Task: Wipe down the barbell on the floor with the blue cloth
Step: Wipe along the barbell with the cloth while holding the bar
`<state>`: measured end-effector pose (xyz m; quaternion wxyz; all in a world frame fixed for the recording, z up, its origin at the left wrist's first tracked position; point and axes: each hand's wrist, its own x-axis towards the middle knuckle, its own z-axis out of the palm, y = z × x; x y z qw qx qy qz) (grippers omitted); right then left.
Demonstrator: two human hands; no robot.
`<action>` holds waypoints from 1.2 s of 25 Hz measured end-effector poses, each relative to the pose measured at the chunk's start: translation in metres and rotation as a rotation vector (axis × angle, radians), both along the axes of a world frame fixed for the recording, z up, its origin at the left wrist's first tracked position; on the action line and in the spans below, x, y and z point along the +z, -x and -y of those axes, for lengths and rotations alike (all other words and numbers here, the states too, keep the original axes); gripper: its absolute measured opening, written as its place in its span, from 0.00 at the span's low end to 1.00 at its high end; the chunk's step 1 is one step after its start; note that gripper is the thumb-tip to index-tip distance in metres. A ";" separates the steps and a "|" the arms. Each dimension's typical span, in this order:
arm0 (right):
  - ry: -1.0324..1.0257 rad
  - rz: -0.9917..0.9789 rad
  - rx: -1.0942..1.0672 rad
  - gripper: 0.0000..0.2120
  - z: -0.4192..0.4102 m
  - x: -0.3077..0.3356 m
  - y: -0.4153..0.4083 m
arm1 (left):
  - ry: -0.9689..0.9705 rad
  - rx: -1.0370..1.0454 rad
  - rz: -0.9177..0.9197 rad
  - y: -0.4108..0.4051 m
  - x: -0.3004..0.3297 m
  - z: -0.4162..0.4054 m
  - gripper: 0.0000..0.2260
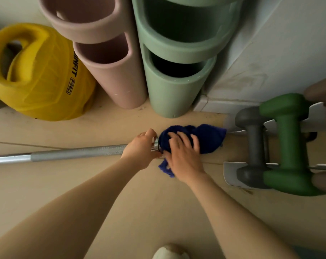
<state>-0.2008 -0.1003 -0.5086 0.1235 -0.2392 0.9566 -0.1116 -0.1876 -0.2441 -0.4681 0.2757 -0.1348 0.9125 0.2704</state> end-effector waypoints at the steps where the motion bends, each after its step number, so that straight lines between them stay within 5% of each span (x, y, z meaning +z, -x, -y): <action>1: 0.002 -0.045 0.016 0.17 -0.016 -0.004 0.008 | -0.002 0.001 0.002 0.001 -0.001 0.000 0.24; 5: 0.017 -0.215 -0.508 0.19 -0.061 -0.014 0.021 | -0.043 0.029 0.053 0.014 -0.010 0.009 0.25; 7: 0.013 -0.194 -0.560 0.16 -0.043 -0.008 0.012 | -0.044 0.027 0.113 0.020 -0.013 0.011 0.26; 10: 0.066 -0.046 -0.235 0.14 -0.008 -0.001 -0.002 | -0.017 0.020 0.152 0.027 -0.013 0.009 0.24; 13: 0.013 -0.135 0.071 0.11 -0.018 -0.009 0.001 | -0.005 0.033 0.150 0.030 -0.011 0.010 0.24; 17: -0.010 -0.066 -0.364 0.21 -0.034 0.000 0.012 | -0.051 0.092 0.090 0.022 -0.004 0.011 0.25; 22: 0.058 0.015 0.018 0.19 0.010 0.004 -0.014 | -0.024 -0.051 0.051 0.008 0.001 0.008 0.27; 26: -0.020 0.100 -0.323 0.13 -0.007 0.011 0.012 | -0.042 -0.096 -0.011 -0.003 -0.002 0.008 0.28; 30: 0.013 0.204 -0.091 0.11 0.026 0.021 -0.007 | 0.007 -0.222 0.057 -0.004 -0.003 0.000 0.43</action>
